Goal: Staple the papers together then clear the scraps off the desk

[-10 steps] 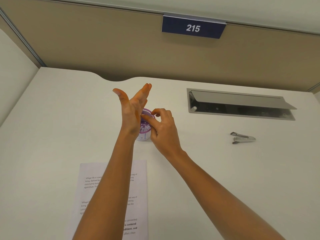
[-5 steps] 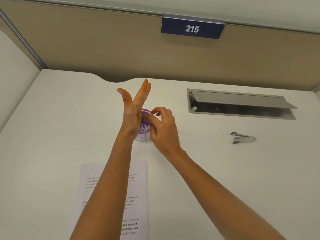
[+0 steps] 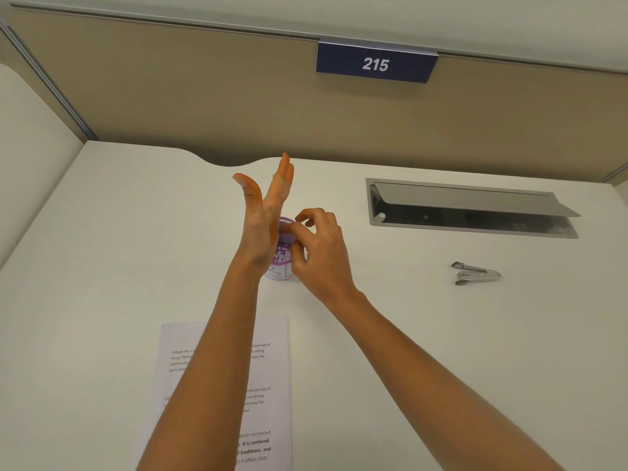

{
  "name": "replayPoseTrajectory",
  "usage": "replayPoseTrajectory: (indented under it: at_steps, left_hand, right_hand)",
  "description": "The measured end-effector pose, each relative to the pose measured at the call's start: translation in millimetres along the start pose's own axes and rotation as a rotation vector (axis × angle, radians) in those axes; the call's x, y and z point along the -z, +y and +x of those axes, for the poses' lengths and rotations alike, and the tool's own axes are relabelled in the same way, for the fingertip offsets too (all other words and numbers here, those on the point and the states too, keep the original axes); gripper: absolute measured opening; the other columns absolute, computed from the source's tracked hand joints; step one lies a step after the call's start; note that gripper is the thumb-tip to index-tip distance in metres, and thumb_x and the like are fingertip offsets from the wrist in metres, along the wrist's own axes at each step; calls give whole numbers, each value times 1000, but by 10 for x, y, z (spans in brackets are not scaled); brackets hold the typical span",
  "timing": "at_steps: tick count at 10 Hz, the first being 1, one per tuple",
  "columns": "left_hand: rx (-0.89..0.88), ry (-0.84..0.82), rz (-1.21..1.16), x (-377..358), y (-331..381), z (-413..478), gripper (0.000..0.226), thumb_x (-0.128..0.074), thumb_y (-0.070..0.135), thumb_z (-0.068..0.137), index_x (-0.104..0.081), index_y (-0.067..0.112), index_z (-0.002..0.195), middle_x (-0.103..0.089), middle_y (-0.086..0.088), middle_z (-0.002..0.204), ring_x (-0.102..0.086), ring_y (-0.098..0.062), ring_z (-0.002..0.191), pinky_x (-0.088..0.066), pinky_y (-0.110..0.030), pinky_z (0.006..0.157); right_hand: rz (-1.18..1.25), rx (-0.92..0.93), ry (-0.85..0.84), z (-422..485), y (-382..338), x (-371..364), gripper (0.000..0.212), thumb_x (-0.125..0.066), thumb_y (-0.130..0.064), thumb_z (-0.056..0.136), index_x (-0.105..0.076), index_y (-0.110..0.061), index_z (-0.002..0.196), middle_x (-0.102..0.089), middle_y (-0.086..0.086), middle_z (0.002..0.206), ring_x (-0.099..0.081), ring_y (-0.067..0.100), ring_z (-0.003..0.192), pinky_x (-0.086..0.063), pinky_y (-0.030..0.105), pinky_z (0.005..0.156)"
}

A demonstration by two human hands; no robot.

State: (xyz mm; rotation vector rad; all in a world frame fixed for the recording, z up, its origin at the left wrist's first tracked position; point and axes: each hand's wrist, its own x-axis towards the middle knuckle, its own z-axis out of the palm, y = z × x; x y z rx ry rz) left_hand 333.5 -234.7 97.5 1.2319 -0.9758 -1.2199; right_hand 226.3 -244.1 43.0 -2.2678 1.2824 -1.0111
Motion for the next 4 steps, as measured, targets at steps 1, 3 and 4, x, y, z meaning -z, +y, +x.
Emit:
replayPoseTrajectory:
  at_steps: [1,3,4]
  left_hand:
    - [7,3,-10,7,-19,11,125,-21,103,40,-20,46,151,-26,20,158,-16,-13,150,-13,-45,117]
    - [36,75,-55,20,-26,-17,136,-28,104,36,-29,32,151,-31,14,157,-24,-12,148,-18,-34,116]
    - [27,73,-108,15,-10,-61,140,-31,104,34,-30,27,152,-35,11,157,-29,-12,145,-23,-30,112]
  right_hand:
    - [-21,-4,-21,-14,-1,11,27,-62,-29,83,-72,-13,102,-66,8,111,-60,25,98,-45,23,83]
    - [24,-106,-35,3,26,33,23,-59,-21,89,-68,-11,107,-63,7,113,-58,21,103,-50,24,85]
    - [108,-220,-31,27,3,42,20,-59,-20,92,-67,-13,109,-64,5,114,-57,18,104,-48,21,85]
